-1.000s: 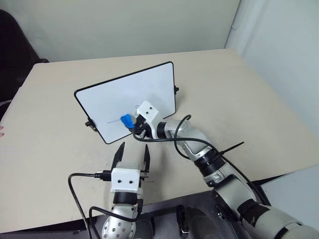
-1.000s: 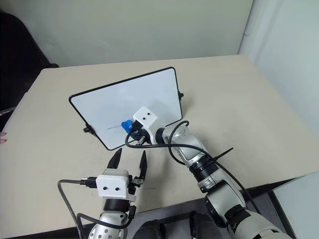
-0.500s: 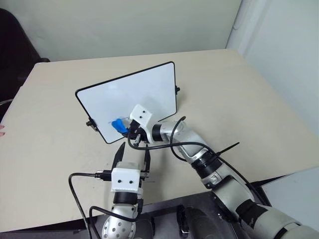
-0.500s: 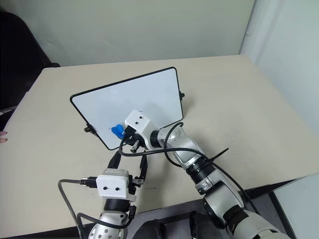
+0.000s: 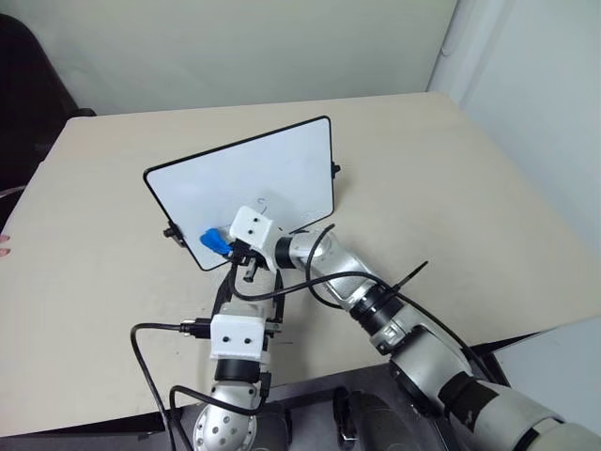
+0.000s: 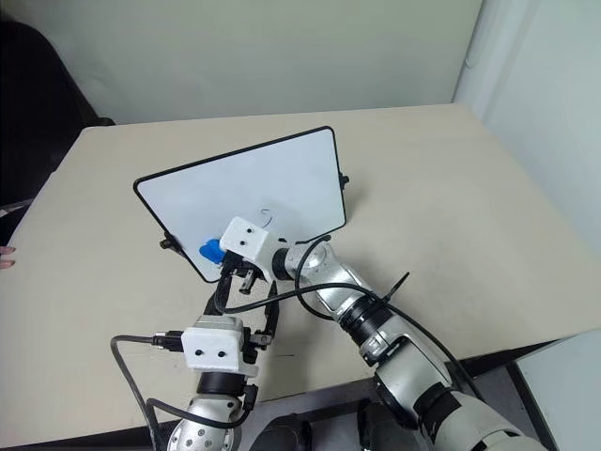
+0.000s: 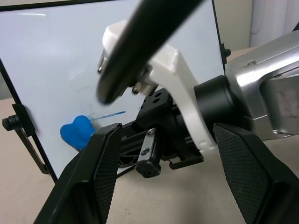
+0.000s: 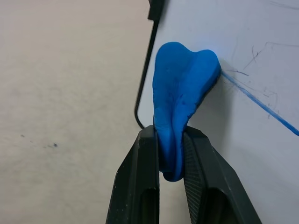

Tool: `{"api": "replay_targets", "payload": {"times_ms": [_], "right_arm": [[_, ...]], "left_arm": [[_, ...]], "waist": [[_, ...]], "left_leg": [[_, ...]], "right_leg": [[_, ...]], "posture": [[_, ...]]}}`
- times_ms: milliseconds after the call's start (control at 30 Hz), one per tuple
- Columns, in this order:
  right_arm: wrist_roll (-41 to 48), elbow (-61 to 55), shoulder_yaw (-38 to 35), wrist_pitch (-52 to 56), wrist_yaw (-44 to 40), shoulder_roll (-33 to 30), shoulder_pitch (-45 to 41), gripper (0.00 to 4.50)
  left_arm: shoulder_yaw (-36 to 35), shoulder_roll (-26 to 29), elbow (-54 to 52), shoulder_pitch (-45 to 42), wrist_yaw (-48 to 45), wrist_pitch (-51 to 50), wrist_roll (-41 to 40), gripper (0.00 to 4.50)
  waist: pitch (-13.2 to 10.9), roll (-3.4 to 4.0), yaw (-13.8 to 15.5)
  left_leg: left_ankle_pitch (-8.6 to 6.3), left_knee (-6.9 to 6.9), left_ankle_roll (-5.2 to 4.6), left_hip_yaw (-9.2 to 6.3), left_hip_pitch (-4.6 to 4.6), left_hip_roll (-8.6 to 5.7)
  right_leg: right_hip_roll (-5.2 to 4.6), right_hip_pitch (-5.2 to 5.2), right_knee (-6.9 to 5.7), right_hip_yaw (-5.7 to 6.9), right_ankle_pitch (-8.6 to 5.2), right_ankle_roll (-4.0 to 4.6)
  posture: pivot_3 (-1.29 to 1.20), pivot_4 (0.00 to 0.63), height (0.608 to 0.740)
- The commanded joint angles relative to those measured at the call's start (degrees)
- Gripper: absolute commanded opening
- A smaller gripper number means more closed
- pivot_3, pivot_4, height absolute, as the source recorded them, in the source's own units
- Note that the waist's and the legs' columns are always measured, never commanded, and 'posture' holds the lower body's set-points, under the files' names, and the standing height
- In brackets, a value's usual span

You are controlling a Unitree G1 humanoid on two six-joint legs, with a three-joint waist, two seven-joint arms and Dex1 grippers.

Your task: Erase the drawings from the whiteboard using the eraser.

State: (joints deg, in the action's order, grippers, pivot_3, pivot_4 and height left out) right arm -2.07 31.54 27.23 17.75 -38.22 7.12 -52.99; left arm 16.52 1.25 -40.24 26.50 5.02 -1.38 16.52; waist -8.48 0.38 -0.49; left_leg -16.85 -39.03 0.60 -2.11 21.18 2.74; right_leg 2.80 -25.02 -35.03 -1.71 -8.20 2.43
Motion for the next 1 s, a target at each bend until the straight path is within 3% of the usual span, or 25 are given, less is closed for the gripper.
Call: {"api": "replay_targets", "payload": {"times_ms": [33,700,1000], "right_arm": [[-0.42,1.40,-1.62,-3.02,4.11,5.60,-2.74,0.38],[0.19,3.94,-5.10,-0.18,9.61,1.51,-2.80,0.38],[2.15,3.89,-9.97,1.58,12.05,-0.06,-3.23,0.38]], "left_arm": [[2.22,-0.83,-0.85,-0.27,-0.19,0.58,-0.01,3.42],[1.73,-0.61,-1.46,-0.38,-0.39,0.34,-0.52,3.42],[1.70,-0.38,-1.89,-0.05,-0.49,0.33,-0.60,3.42]], "waist": [[0.00,0.00,0.01],[0.00,0.00,0.14],[-0.01,-0.01,0.23]], "left_leg": [[0.00,0.00,0.00,-0.01,0.00,0.00],[0.06,-0.05,-0.03,-0.04,-0.01,0.00],[0.34,-0.05,-0.21,-0.08,-0.04,0.00]], "right_leg": [[0.00,0.00,0.00,0.00,0.00,0.00],[0.00,0.01,-0.04,0.03,-0.04,-0.08],[0.00,0.04,-0.08,0.05,0.00,-0.12]], "posture": [[0.00,0.150,0.740],[0.00,0.150,0.740],[0.00,0.150,0.740]]}}
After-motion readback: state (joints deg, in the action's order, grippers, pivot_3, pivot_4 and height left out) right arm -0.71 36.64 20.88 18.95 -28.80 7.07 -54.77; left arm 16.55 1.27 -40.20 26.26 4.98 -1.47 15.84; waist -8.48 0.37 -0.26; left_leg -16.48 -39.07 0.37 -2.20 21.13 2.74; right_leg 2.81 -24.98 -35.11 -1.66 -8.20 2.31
